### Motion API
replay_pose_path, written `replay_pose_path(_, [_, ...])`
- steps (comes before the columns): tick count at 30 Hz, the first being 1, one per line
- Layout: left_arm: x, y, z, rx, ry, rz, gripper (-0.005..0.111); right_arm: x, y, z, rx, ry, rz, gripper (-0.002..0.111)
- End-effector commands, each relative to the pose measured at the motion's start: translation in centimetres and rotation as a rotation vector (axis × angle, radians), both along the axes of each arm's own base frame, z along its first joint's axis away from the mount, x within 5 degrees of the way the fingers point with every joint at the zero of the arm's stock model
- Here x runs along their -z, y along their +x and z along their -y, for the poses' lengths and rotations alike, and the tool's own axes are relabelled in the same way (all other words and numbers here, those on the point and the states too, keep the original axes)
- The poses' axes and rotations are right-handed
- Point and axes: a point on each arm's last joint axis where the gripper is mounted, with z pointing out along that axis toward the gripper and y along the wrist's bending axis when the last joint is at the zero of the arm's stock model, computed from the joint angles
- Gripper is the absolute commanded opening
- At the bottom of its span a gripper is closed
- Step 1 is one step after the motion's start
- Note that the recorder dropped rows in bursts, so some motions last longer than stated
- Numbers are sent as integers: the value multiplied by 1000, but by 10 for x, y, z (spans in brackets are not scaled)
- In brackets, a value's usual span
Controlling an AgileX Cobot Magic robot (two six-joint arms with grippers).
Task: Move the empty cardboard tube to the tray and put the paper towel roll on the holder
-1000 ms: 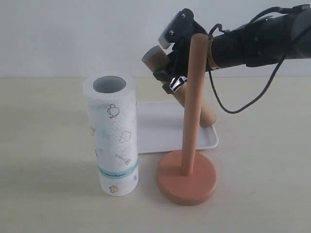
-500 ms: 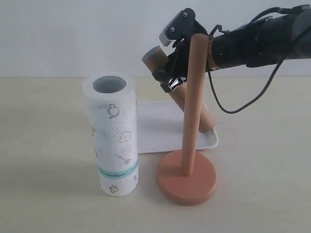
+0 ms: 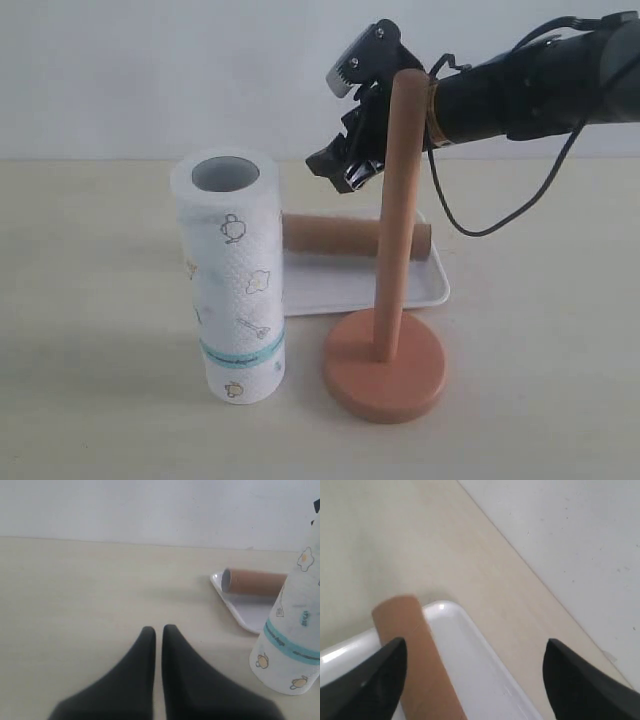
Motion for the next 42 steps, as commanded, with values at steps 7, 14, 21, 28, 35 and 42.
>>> replay_pose_path(7, [1, 0, 0, -2, -2, -1, 4, -1, -1, 0, 10, 22, -25, 71])
replay_pose_path(14, [1, 0, 0, -2, -2, -1, 4, -40, 5, 22, 258, -30, 147, 16])
replay_pose_path(21, [1, 0, 0, -2, -2, -1, 4, -86, 9, 72, 693, -9, 276, 0])
replay_pose_path(28, [1, 0, 0, -2, -2, -1, 4, -107, -54, 156, 835, 86, 224, 0])
replay_pose_path(35, [1, 0, 0, -2, -2, -1, 4, -120, -137, 166, 721, 272, 179, 0])
replay_pose_path(42, [1, 0, 0, -2, -2, -1, 4, -136, -200, 165, 663, 440, 203, 0])
